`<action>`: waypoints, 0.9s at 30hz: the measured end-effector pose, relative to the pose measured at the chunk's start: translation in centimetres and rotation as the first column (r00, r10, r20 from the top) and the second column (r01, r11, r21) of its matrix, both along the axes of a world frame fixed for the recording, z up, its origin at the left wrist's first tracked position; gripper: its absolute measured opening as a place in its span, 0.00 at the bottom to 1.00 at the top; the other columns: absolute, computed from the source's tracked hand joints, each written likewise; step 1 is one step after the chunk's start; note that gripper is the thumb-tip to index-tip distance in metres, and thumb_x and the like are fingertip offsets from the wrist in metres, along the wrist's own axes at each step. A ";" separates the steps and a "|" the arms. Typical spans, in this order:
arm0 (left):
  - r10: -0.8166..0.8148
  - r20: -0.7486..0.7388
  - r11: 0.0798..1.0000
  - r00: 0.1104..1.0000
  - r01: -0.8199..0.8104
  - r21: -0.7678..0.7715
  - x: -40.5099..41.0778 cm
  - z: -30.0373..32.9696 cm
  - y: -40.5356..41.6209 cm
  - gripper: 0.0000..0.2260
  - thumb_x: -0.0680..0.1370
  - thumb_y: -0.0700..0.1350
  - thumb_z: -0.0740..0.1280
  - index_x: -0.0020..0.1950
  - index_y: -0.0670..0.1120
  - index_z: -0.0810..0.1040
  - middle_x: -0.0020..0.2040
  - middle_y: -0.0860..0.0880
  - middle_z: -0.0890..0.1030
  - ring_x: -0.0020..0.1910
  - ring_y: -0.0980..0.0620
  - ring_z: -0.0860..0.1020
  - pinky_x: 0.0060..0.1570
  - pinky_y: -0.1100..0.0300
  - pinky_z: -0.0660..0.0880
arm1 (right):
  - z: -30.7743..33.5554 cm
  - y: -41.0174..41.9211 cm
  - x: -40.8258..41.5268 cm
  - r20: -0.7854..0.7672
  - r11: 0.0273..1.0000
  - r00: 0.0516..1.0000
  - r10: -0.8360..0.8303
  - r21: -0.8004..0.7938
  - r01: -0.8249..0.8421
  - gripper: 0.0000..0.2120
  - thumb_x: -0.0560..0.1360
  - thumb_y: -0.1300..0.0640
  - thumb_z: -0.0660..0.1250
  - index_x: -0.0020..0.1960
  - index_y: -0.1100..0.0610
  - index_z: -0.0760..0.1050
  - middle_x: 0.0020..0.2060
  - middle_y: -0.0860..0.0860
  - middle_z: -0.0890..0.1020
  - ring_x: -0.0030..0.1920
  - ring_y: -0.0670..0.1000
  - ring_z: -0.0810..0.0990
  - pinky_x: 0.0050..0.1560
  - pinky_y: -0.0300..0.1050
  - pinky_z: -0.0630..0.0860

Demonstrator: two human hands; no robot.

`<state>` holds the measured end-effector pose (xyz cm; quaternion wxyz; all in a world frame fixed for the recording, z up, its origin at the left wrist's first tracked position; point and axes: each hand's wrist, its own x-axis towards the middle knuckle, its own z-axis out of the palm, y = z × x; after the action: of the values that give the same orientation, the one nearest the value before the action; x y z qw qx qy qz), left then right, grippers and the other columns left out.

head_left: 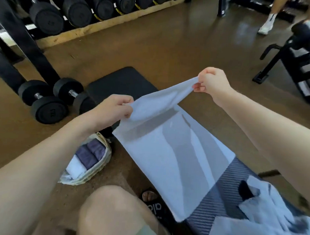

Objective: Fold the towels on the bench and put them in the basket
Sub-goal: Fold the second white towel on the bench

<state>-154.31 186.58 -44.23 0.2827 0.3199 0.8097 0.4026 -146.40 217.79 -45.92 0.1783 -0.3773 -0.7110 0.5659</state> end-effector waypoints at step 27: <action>-0.507 -0.307 0.781 0.805 0.278 -0.558 16.3 -8.4 0.3 0.07 0.77 0.53 0.60 0.43 0.51 0.69 0.44 0.53 0.73 0.45 0.49 0.74 0.43 0.52 0.70 | -9.3 0.3 22.9 0.421 0.931 0.905 0.061 0.302 -0.203 0.08 0.76 0.61 0.60 0.51 0.55 0.76 0.47 0.52 0.81 0.46 0.51 0.78 0.42 0.46 0.74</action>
<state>-137.97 186.91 -52.65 0.2422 0.4866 0.8388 0.0319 -123.54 218.11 -55.21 0.0502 -0.3998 -0.8432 0.3558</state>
